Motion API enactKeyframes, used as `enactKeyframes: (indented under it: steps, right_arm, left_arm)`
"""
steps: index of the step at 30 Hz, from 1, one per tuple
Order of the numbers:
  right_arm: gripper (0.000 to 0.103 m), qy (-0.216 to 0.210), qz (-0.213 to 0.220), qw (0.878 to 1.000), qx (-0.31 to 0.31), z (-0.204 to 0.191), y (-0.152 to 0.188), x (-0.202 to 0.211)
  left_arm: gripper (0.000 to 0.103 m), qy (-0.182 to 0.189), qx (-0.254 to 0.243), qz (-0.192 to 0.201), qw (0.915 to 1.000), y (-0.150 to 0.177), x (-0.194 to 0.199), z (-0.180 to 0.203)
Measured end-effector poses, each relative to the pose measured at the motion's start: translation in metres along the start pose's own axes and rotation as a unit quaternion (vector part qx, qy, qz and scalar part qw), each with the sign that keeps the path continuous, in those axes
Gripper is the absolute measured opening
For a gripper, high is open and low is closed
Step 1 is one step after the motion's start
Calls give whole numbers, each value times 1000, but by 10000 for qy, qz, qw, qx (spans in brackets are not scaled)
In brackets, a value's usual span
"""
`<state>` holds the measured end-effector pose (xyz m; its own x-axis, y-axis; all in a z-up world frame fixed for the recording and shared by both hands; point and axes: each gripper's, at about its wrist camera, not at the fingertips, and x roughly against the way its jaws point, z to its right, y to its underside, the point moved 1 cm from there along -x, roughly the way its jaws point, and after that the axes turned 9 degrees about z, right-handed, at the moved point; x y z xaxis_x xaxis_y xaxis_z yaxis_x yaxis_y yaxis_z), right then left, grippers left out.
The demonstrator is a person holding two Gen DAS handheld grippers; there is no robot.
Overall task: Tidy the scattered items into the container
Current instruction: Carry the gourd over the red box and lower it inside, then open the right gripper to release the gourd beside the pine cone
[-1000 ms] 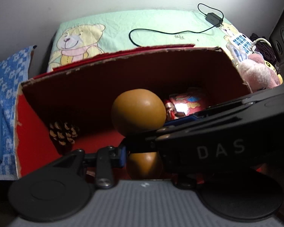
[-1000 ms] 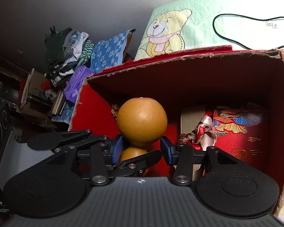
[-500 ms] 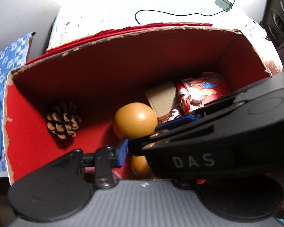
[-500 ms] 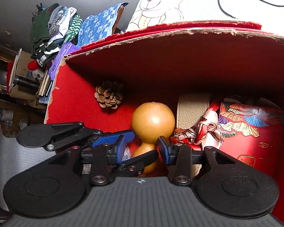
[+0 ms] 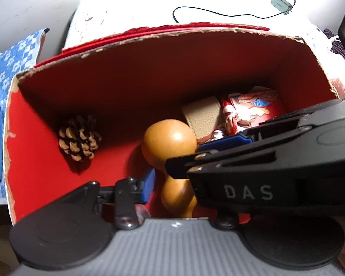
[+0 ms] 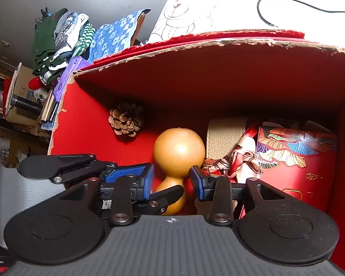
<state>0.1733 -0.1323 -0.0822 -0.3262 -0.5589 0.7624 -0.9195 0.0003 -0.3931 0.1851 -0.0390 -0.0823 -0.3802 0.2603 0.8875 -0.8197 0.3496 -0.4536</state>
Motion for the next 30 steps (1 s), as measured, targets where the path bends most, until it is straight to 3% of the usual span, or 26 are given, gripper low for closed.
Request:
enactKeyframes:
  steps: [8,12,18,30]
  right_arm:
    - [40,-24,-33,10000,49,-1,1,0]
    - [40,52,85,10000,10,0,2,2]
    - [40,164,156,9997,101,-2,3,2]
    - [40,563,556,9967,178,-5,9,10]
  left_arm:
    - [40,20,-143,97,9998,3,6,9]
    - [43,27,35,96,9999,3,5,5]
    - [54,-277,-66,201,9994,2,9,7]
    - [59,-583,1,243,9980,8,15,4]
